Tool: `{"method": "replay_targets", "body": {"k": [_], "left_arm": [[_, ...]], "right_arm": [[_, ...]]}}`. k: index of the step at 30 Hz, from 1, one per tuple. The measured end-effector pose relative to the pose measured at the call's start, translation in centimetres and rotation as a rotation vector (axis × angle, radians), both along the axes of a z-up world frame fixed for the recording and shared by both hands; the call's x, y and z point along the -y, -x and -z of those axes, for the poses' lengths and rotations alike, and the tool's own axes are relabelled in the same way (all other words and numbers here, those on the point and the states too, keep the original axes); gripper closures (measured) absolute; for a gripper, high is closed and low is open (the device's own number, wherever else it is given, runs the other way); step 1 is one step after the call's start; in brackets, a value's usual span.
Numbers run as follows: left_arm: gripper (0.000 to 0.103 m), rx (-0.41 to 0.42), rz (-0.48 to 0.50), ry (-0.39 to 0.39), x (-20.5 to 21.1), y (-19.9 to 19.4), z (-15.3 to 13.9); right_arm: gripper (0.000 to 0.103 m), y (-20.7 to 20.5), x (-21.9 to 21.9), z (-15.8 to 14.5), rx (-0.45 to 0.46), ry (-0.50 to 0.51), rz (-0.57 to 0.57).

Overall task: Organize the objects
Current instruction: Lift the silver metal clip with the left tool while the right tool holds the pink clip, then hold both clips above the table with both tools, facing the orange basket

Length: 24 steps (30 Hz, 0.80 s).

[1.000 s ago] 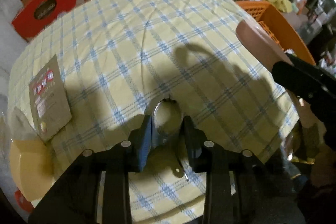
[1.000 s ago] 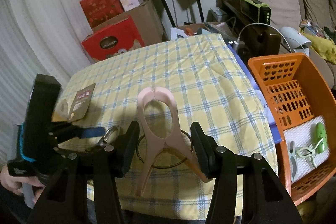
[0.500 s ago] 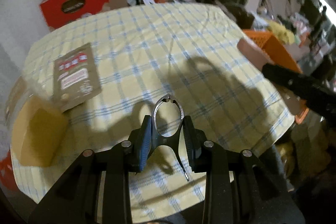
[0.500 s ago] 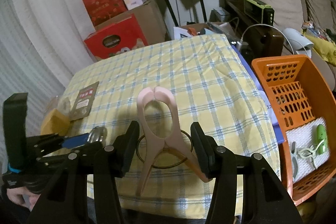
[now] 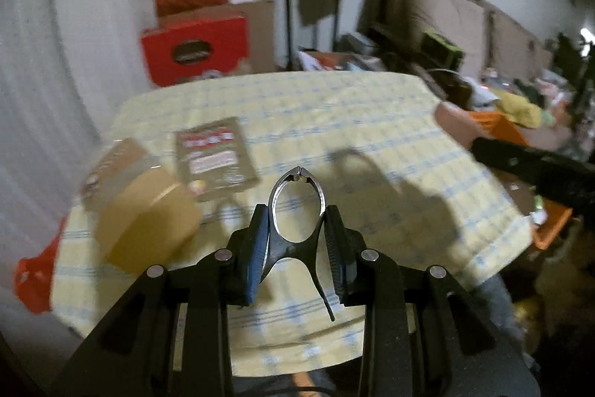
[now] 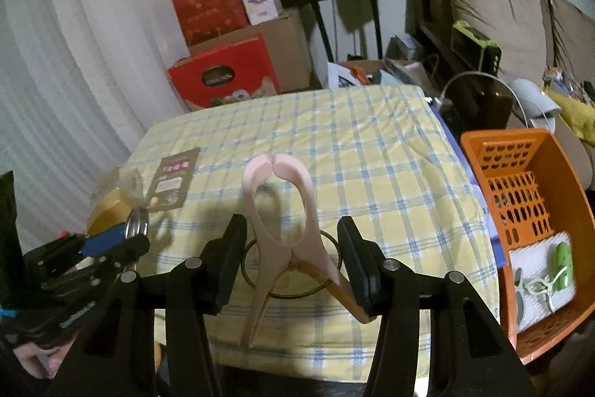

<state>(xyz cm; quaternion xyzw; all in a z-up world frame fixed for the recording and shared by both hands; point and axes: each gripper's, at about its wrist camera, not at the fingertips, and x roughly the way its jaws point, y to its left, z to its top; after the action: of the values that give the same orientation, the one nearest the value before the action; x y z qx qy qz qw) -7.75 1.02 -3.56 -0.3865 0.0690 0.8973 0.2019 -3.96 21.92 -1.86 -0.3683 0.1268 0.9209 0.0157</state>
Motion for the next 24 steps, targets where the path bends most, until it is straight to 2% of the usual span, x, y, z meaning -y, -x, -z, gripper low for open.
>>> {"method": "replay_targets", "body": {"k": [6, 16, 24], "left_arm": [[0.075, -0.045, -0.048, -0.019, 1.5, -1.1, -1.3], [0.075, -0.031, -0.18, -0.034, 3.5, -2.9, -2.6], [0.075, -0.086, -0.194, -0.049, 3.2, -4.5, -5.3]], "right_arm": [[0.051, -1.0, 1.2, -1.3, -0.029, -0.02, -0.014], [0.051, -2.7, 3.7, -3.8, -0.094, -0.055, -0.072], [0.051, -4.9, 3.3, -6.1, -0.131, -0.1, -0.079]]}}
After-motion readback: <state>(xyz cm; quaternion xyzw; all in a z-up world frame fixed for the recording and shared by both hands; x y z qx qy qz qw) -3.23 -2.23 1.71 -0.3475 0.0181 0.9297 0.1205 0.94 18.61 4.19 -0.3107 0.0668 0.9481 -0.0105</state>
